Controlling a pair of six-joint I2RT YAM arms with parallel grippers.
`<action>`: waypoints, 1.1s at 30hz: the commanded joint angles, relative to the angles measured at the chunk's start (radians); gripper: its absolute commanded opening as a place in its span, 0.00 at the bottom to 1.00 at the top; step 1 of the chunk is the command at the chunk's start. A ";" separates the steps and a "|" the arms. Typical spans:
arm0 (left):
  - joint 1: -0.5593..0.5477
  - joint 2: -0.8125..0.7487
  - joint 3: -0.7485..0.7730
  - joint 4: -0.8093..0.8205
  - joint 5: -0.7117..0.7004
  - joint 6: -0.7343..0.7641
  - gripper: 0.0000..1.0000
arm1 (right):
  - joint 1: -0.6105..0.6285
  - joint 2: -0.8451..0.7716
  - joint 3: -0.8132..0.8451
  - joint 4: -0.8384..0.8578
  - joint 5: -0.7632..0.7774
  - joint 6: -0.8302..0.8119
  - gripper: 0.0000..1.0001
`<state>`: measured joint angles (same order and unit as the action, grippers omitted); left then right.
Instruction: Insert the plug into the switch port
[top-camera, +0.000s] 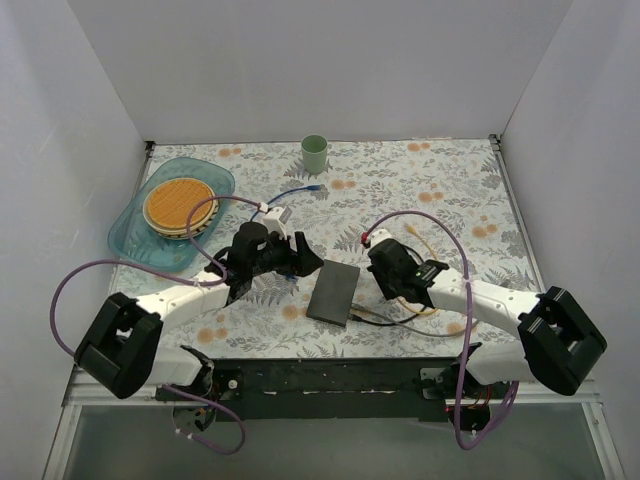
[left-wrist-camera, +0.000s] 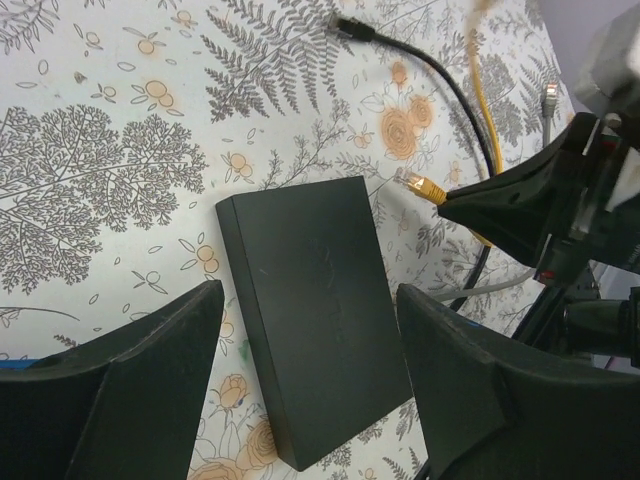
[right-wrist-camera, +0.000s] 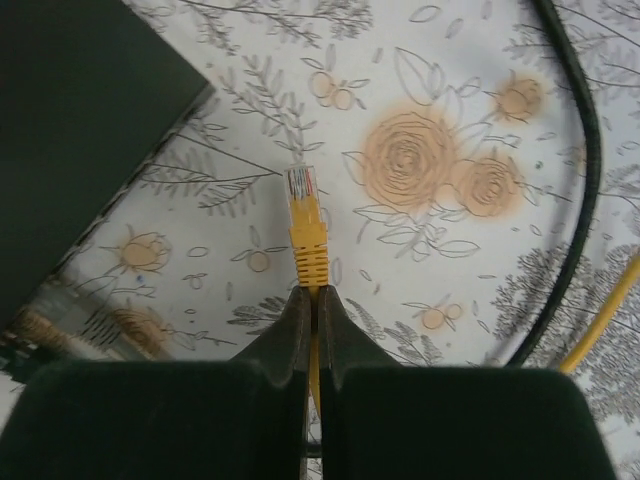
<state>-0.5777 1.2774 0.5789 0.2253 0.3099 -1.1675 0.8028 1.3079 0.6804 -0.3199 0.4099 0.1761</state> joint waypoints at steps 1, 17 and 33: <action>0.010 0.080 0.029 0.075 0.050 0.006 0.69 | 0.016 -0.027 -0.021 0.133 -0.206 -0.055 0.01; 0.016 0.355 0.121 0.175 0.158 -0.026 0.66 | 0.065 -0.039 -0.087 0.162 -0.275 -0.084 0.01; 0.018 0.439 0.188 0.184 0.196 -0.035 0.65 | 0.127 -0.075 -0.124 0.208 -0.293 -0.050 0.01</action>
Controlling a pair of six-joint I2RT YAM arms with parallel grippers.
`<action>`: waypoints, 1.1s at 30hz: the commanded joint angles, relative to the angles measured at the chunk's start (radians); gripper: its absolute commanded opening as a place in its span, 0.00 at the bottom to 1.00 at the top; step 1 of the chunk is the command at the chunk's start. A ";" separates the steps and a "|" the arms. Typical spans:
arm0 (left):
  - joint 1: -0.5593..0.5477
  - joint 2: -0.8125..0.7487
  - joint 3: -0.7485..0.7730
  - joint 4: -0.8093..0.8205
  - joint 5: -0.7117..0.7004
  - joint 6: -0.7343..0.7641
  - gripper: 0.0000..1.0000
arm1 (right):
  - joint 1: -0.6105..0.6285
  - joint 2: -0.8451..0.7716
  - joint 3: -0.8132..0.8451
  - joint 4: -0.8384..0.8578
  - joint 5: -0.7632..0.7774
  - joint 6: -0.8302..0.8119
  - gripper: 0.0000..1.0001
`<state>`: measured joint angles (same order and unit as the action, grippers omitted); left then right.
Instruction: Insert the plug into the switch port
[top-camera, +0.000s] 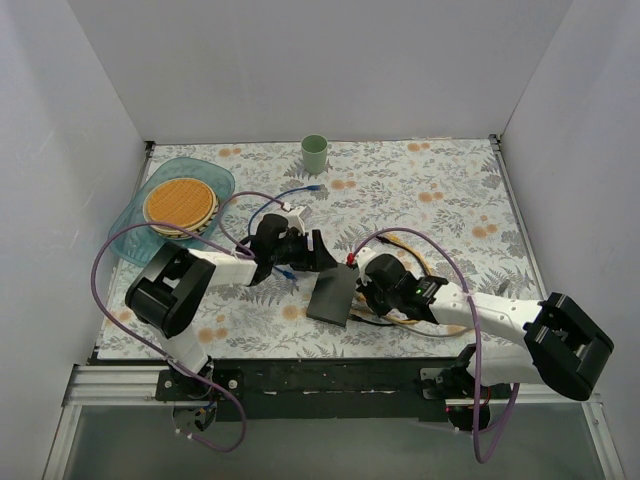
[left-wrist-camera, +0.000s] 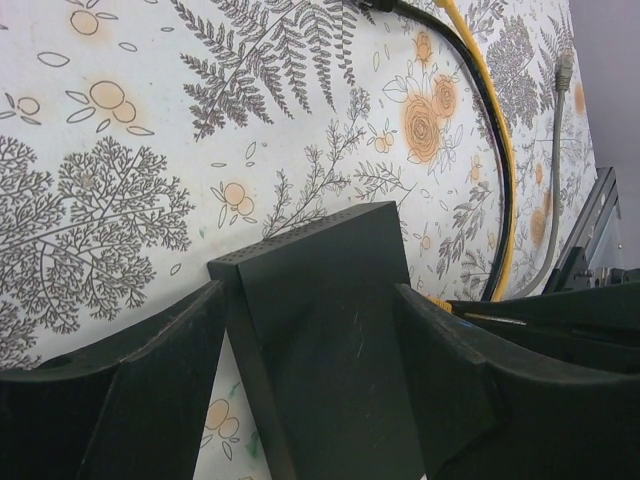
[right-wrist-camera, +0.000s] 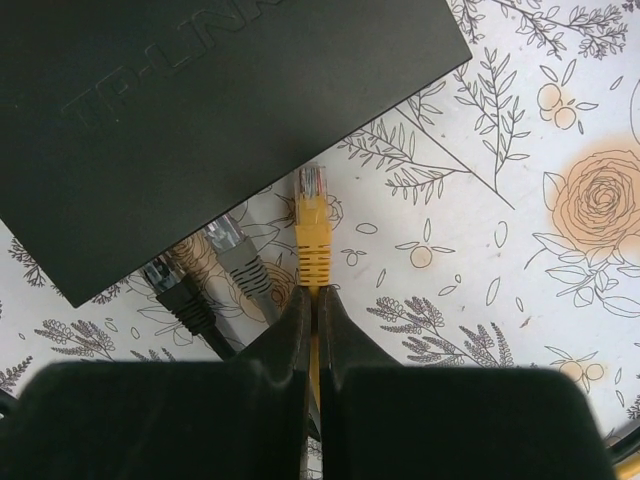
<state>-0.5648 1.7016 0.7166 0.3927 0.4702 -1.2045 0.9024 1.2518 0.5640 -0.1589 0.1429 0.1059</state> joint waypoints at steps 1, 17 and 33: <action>0.005 0.027 0.058 0.015 0.041 0.003 0.65 | 0.032 -0.026 -0.007 0.051 -0.019 0.023 0.01; 0.017 0.047 0.129 -0.054 0.061 0.029 0.65 | 0.125 -0.022 0.007 0.052 0.021 0.073 0.01; 0.039 -0.072 0.021 -0.141 -0.002 0.057 0.61 | 0.130 -0.101 -0.059 0.058 0.041 0.114 0.01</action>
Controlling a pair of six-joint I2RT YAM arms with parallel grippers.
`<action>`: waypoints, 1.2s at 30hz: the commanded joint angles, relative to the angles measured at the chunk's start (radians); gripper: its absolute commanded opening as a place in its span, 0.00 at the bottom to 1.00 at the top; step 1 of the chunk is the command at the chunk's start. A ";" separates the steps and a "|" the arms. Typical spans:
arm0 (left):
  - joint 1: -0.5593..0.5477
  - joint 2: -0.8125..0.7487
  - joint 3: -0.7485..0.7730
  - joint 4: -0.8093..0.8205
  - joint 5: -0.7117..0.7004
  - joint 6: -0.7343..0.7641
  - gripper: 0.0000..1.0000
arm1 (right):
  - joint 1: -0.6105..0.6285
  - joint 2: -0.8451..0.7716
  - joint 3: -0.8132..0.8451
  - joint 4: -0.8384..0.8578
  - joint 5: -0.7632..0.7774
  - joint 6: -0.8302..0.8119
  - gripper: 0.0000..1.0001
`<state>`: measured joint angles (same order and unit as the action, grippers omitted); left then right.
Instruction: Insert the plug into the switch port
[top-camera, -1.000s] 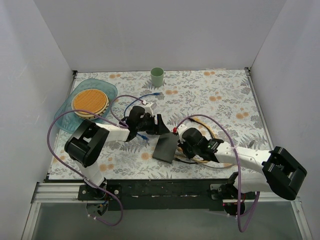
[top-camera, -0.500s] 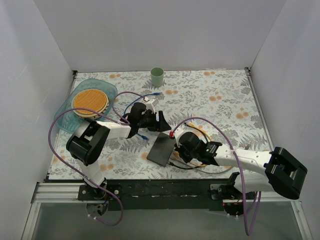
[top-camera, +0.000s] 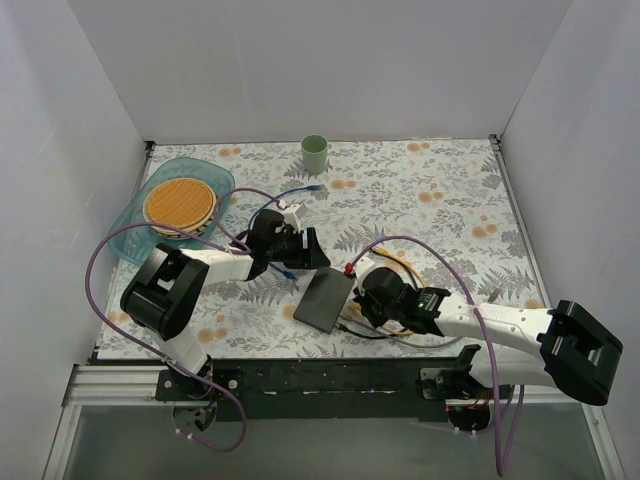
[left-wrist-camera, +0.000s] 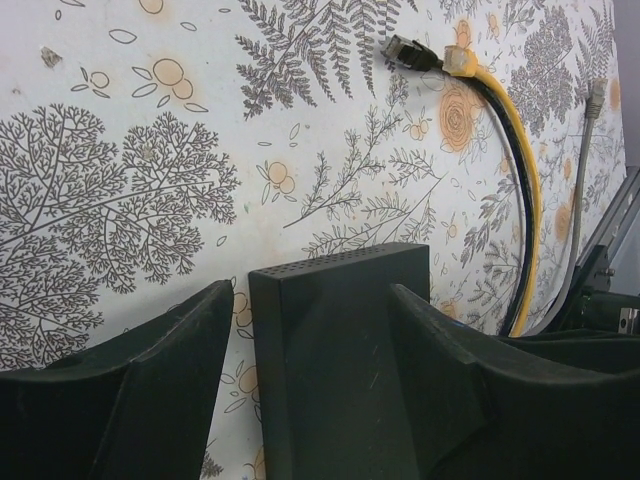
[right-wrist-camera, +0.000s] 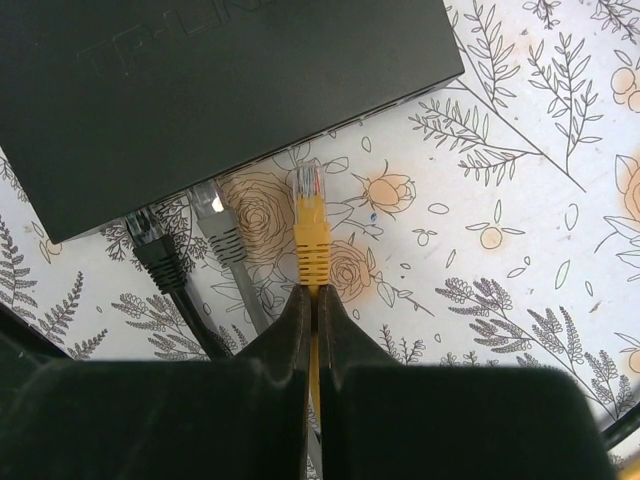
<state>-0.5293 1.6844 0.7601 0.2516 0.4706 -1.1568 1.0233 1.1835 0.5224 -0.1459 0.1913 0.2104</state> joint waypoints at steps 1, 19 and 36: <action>0.003 -0.057 -0.024 0.003 0.005 0.008 0.61 | 0.012 -0.038 -0.019 0.054 -0.013 0.009 0.01; 0.003 -0.074 -0.064 0.025 0.048 -0.012 0.60 | 0.027 0.034 -0.013 0.135 -0.010 0.006 0.01; 0.003 -0.060 -0.071 0.043 0.097 -0.012 0.59 | 0.044 -0.048 -0.058 0.226 0.020 0.004 0.01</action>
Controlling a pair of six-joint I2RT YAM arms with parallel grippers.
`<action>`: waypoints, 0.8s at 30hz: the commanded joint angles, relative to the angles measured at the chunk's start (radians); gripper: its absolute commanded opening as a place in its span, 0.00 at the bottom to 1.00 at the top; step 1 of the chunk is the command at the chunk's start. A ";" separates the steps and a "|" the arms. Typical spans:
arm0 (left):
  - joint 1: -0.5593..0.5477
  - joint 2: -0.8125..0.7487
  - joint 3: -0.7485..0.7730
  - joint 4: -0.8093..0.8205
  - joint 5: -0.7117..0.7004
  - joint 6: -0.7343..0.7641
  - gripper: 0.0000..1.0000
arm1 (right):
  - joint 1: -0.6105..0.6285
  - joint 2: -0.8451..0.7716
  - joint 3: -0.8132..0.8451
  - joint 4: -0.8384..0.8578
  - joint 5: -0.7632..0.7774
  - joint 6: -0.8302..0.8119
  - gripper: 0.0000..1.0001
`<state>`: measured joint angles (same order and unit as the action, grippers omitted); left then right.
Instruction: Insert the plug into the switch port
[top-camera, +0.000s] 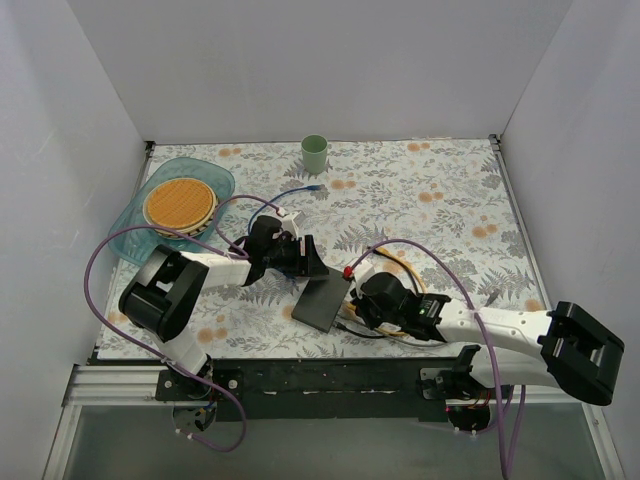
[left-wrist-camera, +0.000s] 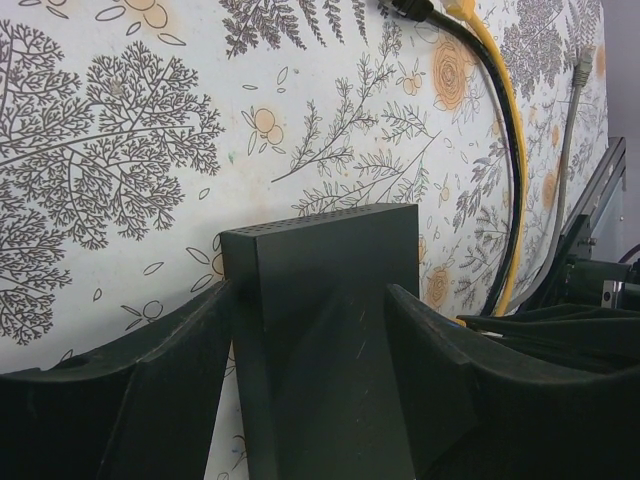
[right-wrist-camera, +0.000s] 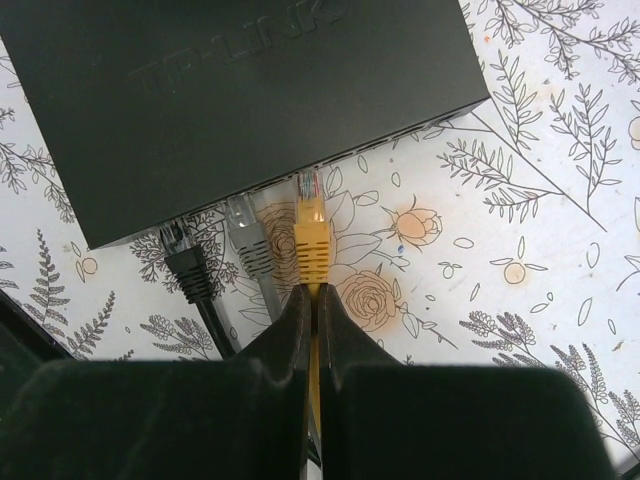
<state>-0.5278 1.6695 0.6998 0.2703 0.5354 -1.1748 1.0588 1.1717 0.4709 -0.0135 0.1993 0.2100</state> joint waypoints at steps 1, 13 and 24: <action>0.002 -0.044 -0.014 0.026 0.034 0.004 0.59 | 0.009 -0.034 -0.012 0.099 0.009 0.002 0.01; 0.002 -0.063 -0.029 0.037 0.104 0.006 0.55 | 0.017 0.025 -0.080 0.267 0.023 -0.014 0.01; -0.006 -0.065 -0.072 0.063 0.178 0.004 0.48 | 0.020 0.049 -0.058 0.333 0.038 -0.035 0.01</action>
<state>-0.5083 1.6550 0.6510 0.3256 0.5674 -1.1595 1.0740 1.1965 0.3935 0.1444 0.2165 0.1871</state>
